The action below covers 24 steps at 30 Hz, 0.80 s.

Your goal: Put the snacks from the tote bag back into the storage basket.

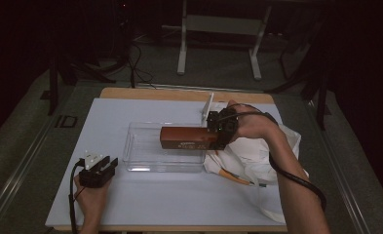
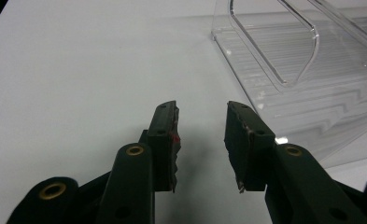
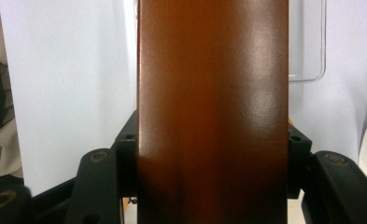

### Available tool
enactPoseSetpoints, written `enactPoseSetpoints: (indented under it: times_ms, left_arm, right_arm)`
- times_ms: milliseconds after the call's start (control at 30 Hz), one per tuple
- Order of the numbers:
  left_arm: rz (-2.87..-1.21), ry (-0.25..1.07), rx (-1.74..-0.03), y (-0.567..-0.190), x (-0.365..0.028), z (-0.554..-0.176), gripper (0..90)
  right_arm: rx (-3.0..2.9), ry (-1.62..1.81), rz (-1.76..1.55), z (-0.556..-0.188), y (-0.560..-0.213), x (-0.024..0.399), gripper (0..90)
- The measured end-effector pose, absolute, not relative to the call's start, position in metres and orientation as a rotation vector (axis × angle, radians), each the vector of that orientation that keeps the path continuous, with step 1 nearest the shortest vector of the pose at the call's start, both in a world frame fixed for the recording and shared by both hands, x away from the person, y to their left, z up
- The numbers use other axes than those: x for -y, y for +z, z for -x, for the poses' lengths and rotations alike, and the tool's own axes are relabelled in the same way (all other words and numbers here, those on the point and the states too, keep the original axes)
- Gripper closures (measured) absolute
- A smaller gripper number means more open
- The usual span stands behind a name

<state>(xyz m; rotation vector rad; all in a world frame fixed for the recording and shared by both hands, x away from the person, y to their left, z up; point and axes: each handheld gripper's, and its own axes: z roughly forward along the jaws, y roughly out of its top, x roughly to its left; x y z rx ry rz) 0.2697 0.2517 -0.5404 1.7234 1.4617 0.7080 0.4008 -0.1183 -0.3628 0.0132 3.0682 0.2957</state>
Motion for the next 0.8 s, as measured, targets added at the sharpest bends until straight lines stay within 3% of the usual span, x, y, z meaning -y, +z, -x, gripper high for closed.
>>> enactPoseSetpoints:
  times_ms: [800]
  left_arm:
    - [-1.723,0.708,-1.46,-0.54,-0.252,-0.27,64.6]
  right_arm:
    - [-3.087,0.293,0.025,-0.401,-0.375,0.1,43.2]
